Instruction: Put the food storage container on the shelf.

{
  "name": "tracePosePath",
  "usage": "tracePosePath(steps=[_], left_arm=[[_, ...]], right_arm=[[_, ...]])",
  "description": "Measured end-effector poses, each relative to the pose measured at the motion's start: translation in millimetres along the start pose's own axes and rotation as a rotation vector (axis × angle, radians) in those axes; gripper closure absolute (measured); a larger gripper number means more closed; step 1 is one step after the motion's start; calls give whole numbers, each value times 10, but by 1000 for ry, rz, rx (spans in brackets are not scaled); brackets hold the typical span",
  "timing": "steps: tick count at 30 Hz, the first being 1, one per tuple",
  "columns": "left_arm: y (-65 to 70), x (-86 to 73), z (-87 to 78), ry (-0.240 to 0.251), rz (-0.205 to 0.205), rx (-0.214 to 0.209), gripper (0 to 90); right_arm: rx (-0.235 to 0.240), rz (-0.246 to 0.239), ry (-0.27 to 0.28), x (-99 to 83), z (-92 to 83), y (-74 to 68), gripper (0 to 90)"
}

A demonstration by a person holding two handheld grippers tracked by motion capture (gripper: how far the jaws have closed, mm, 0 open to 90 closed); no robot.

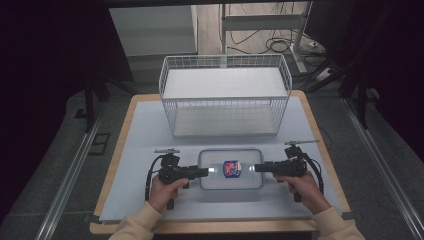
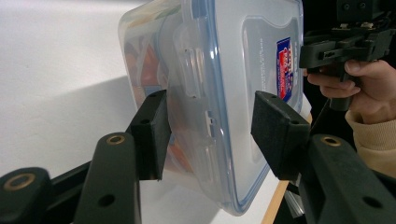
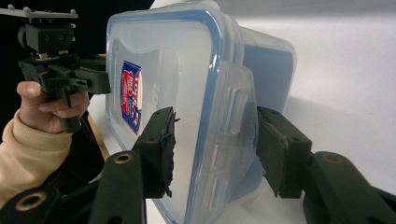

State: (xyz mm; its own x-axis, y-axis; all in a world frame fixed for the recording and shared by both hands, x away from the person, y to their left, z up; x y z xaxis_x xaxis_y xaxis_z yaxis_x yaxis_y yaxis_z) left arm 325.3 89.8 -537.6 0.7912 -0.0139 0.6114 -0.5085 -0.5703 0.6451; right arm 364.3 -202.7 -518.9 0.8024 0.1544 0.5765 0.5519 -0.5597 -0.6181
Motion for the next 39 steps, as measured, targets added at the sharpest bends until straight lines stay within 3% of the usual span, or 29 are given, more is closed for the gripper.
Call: tracePosePath(steps=[8, 17, 29, 39], left_arm=[[37, 25, -9, 23, 21, 19, 496], [56, 52, -15, 34, 26, 36, 499], [192, 190, -80, 60, 72, 30, 505], [248, 311, -142, 84, 82, 28, 506]], right_arm=[[11, 30, 39, 6, -7, 15, 498], [9, 19, 57, 15, -13, -3, 500], [0, -39, 114, 123, -157, -113, 500], [-9, -78, 131, 248, -219, -206, 500]])
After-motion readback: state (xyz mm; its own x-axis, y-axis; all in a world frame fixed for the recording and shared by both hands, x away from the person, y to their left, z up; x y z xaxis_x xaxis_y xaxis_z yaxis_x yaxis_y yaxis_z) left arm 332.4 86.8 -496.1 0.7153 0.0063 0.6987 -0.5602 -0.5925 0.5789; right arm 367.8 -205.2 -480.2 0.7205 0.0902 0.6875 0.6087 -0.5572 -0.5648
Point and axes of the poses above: each handheld gripper's, and its own axes: z roughly forward along the jaws, x roughly out of its top, y roughly to its right, the point moved 6 cm from there along z, roughly forward along the jaws
